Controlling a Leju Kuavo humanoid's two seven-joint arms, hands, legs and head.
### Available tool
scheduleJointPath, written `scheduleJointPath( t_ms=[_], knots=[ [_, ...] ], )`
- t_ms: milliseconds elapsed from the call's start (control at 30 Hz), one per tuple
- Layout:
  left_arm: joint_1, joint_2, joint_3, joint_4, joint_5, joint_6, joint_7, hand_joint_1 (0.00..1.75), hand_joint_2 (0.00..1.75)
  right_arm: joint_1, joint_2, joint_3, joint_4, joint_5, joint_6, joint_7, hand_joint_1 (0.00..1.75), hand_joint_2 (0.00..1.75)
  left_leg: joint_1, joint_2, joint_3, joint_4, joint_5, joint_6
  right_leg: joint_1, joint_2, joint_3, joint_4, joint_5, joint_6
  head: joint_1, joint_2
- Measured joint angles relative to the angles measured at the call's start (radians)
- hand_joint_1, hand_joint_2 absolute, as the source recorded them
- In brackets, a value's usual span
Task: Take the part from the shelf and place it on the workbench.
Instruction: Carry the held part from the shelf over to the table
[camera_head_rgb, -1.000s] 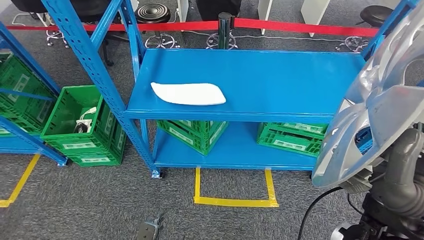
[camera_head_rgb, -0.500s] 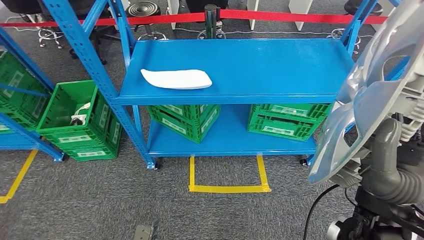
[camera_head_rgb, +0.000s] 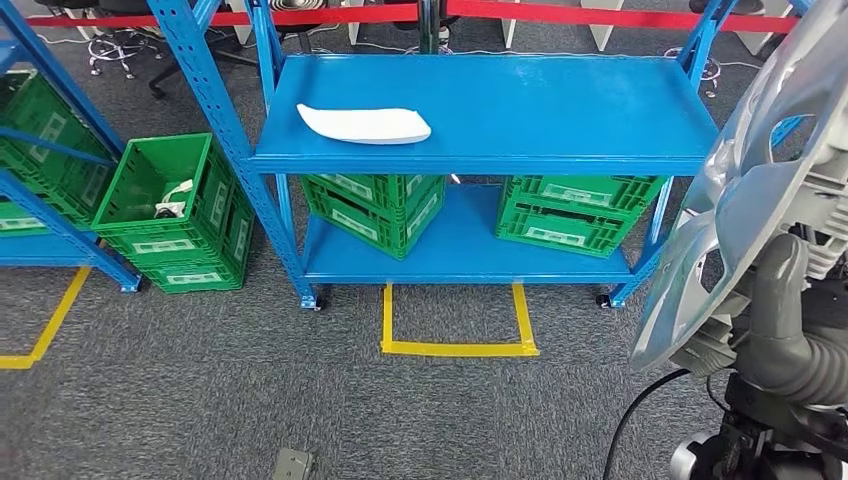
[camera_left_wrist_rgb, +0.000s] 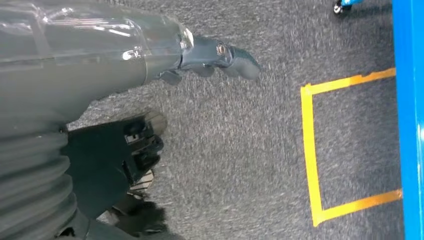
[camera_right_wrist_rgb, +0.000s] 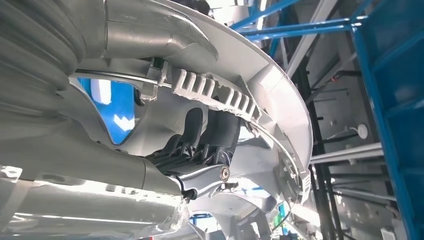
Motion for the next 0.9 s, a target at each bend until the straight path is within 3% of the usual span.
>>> scheduleJointPath(
  t_ms=[67,100,167,233,267,300,333,367,433,500,600,667,733,767,800,833,900],
  knots=[
    [0.001,0.001,0.0,0.002,-0.001,0.0,0.0,0.0,1.75,0.002,0.0,-0.004,0.001,0.0,0.0,0.002,1.75,1.75,-0.002,0.002,-0.015,0.004,0.016,-0.011,-0.001,0.001,0.004,-0.029,-0.005,-0.012,0.0,0.0],
    [0.001,0.001,0.0,0.004,-0.002,0.0,0.0,0.0,1.75,0.003,0.0,-0.006,0.001,0.0,0.0,0.003,1.75,1.75,-0.002,0.003,-0.022,0.01,0.008,-0.017,-0.002,-0.001,-0.005,-0.027,0.0,-0.019,-0.001,0.0],
    [0.002,0.001,0.0,0.006,-0.003,0.0,-0.001,0.0,1.75,0.003,0.0,-0.009,0.002,0.0,0.0,0.003,1.75,1.75,0.002,0.004,-0.042,0.067,-0.062,-0.029,-0.003,-0.007,-0.026,-0.023,0.016,-0.037,-0.007,0.0],
    [0.002,0.0,-0.001,0.009,-0.003,0.0,-0.001,0.0,1.75,0.003,0.0,-0.011,0.002,0.0,0.0,0.003,1.75,1.75,0.007,0.003,-0.069,0.19,-0.162,-0.036,0.003,-0.01,-0.053,-0.012,0.03,-0.047,-0.011,0.0],
    [0.001,0.0,-0.001,0.009,-0.003,0.0,-0.001,0.0,1.75,0.003,0.0,-0.011,0.002,-0.001,0.0,0.003,1.75,1.75,0.008,0.003,-0.078,0.249,-0.189,-0.037,0.005,-0.011,-0.069,-0.005,0.036,-0.049,-0.011,0.0],
    [0.001,0.0,-0.001,0.01,-0.003,0.001,-0.001,0.0,1.75,0.003,0.0,-0.012,0.002,-0.002,0.0,0.003,1.75,1.75,0.008,0.003,-0.076,0.285,-0.192,-0.035,0.009,-0.011,-0.085,0.004,0.043,-0.05,-0.012,0.0],
    [0.001,0.0,-0.001,0.011,-0.003,0.003,-0.001,0.0,1.75,0.003,0.0,-0.012,0.002,-0.004,0.0,0.003,1.75,1.75,0.007,0.002,-0.06,0.29,-0.174,-0.031,0.012,-0.011,-0.101,0.012,0.048,-0.051,-0.012,0.0],
    [0.001,0.0,-0.001,0.011,-0.003,0.005,-0.001,0.0,1.75,0.003,0.0,-0.013,0.002,-0.007,0.0,0.003,1.75,1.75,0.005,0.0,-0.027,0.261,-0.147,-0.022,0.017,-0.011,-0.116,0.02,0.053,-0.053,-0.012,0.0],
    [0.0,0.0,-0.001,0.012,-0.003,0.01,-0.001,0.0,1.75,0.003,0.0,-0.015,0.002,-0.012,0.0,0.003,1.75,1.75,-0.005,-0.006,0.069,0.135,-0.112,0.007,0.024,-0.01,-0.137,0.029,0.064,-0.054,-0.011,0.0],
    [-0.002,0.002,-0.001,0.014,-0.003,0.012,-0.002,0.0,1.75,0.003,0.0,-0.017,0.002,-0.012,0.0,0.003,1.75,1.75,-0.017,-0.008,0.132,0.03,-0.114,0.028,0.023,-0.011,-0.148,0.032,0.079,-0.046,-0.007,0.0],
    [-0.002,0.002,-0.001,0.016,-0.003,0.014,-0.003,0.0,1.75,0.002,0.0,-0.019,0.003,-0.013,0.0,0.002,1.75,1.75,-0.019,-0.009,0.137,-0.017,-0.092,0.03,0.018,-0.011,-0.16,0.025,0.094,-0.029,-0.011,0.0],
    [-0.003,-0.001,-0.001,0.017,-0.003,0.015,-0.003,0.0,1.75,0.001,-0.001,-0.02,0.003,-0.014,0.0,0.001,1.75,1.75,-0.011,-0.009,0.128,-0.044,-0.069,0.032,0.017,-0.006,-0.181,0.058,0.042,-0.017,-0.009,0.0],
    [-0.004,-0.006,-0.002,0.017,-0.003,0.015,-0.003,0.0,1.75,-0.001,-0.002,-0.023,0.003,-0.021,0.0,-0.002,1.75,1.75,-0.007,-0.006,0.109,-0.05,-0.053,0.031,0.011,-0.003,-0.209,0.162,-0.051,-0.002,-0.003,0.0],
    [-0.004,-0.008,-0.004,0.017,-0.003,0.015,-0.003,0.0,1.75,-0.001,-0.002,-0.025,0.004,-0.025,0.0,-0.004,1.75,1.75,-0.006,-0.003,0.096,-0.048,-0.044,0.028,0.006,-0.002,-0.217,0.22,-0.081,0.005,-0.001,0.0],
    [-0.004,-0.009,-0.005,0.017,-0.003,0.015,-0.003,0.0,1.75,-0.001,-0.003,-0.026,0.005,-0.029,0.0,-0.007,1.75,1.75,-0.004,0.0,0.083,-0.045,-0.036,0.024,0.0,-0.002,-0.215,0.261,-0.088,0.013,0.0,0.0],
    [-0.004,-0.01,-0.007,0.017,-0.003,0.015,-0.002,0.0,1.75,-0.001,-0.003,-0.027,0.006,-0.032,0.0,-0.01,1.75,1.75,0.0,0.004,0.067,-0.039,-0.028,0.019,-0.006,-0.002,-0.202,0.274,-0.071,0.021,0.0,0.0],
    [-0.004,-0.011,-0.008,0.017,-0.003,0.014,0.003,0.0,1.75,-0.001,-0.004,-0.029,0.006,-0.034,0.0,-0.013,1.75,1.75,0.01,0.009,0.03,-0.019,-0.015,0.007,-0.02,-0.003,-0.136,0.207,-0.009,0.04,0.002,0.0]
  ],
)
